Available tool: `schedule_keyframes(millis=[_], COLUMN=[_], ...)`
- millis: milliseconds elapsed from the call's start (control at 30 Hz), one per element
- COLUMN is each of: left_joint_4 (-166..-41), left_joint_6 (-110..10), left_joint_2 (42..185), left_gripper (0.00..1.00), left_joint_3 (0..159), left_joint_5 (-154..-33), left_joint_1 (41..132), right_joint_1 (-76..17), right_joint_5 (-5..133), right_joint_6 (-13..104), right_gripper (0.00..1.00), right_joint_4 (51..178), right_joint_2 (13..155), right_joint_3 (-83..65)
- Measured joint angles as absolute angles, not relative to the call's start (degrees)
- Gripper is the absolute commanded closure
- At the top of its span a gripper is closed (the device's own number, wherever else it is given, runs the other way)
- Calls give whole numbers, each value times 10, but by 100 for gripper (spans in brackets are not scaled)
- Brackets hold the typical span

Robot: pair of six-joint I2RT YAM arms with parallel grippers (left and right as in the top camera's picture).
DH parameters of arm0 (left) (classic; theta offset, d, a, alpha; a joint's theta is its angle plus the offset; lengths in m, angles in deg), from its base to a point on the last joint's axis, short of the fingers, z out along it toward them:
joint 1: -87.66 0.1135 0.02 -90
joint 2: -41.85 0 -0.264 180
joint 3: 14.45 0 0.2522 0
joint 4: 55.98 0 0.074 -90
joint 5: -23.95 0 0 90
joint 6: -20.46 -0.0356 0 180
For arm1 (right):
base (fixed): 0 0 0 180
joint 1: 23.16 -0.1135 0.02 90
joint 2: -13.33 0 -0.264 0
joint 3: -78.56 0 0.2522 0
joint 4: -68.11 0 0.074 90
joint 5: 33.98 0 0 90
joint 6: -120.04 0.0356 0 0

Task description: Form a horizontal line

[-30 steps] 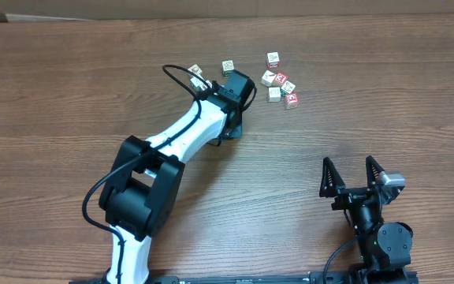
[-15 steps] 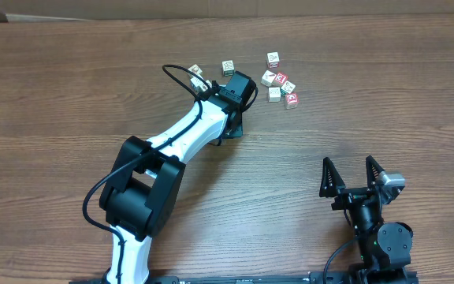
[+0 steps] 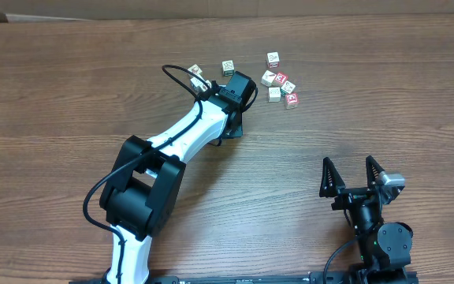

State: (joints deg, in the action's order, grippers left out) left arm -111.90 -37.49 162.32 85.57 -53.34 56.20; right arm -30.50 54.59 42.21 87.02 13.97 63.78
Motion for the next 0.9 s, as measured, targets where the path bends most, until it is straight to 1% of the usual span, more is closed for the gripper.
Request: schedule_keyframes(millis=[767,800,867,900], left_joint_4=[-1124,-1124,-1124,-1124], left_joint_6=[-368,-368,-368,-368], left_joint_2=[1638,1638,1638,1638], left_gripper=[88,86,70,66], left_joint_3=[857,857,857,857], left_joint_5=[-532,-532,-532,-532], left_joint_1=[562,562,562,562], right_joint_1=[-305,-305,-305,-305], right_joint_5=[546,546,546,546], right_joint_6=[422,422,422,422], right_gripper=[0,0,0,0], right_joint_4=[870,870,870,870], right_joint_2=[140,140,140,140], right_joint_3=[638,638,638,638])
